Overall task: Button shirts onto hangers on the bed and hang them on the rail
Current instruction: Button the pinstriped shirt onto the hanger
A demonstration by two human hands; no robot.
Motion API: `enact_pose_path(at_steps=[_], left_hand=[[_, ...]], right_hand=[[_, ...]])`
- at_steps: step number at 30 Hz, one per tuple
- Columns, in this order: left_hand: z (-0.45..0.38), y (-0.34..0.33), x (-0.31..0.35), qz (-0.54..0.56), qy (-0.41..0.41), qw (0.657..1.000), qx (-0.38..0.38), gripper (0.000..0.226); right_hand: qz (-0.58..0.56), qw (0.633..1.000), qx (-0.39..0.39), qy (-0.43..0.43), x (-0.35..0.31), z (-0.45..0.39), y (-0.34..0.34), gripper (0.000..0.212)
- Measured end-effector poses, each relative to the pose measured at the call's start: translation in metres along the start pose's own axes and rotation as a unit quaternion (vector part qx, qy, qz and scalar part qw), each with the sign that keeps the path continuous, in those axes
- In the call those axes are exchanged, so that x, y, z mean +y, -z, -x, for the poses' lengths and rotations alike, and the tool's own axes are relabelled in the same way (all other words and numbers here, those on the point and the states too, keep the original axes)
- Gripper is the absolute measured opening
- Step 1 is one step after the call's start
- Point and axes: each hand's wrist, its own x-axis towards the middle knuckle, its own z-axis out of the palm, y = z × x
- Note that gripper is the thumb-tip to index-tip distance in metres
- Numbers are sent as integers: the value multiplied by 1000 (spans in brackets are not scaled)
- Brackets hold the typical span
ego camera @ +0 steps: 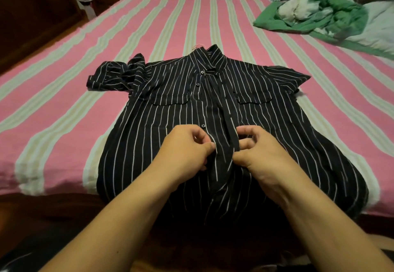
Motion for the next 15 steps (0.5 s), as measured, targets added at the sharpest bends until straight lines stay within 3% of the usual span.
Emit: enact_pose_path(at_steps=[6,10,15], left_hand=[[4,-4,2,67,35,997,-18,11],[7,-2,5,115,68,991,-30,8],[8,-5,3,121,82,989,-30,8]], right_hand=[[-32,998,60,-4,5,0,-4,17],[-51,997,51,-4,6,1,-6,17],[34,999,36,24,7,1,-11,16]])
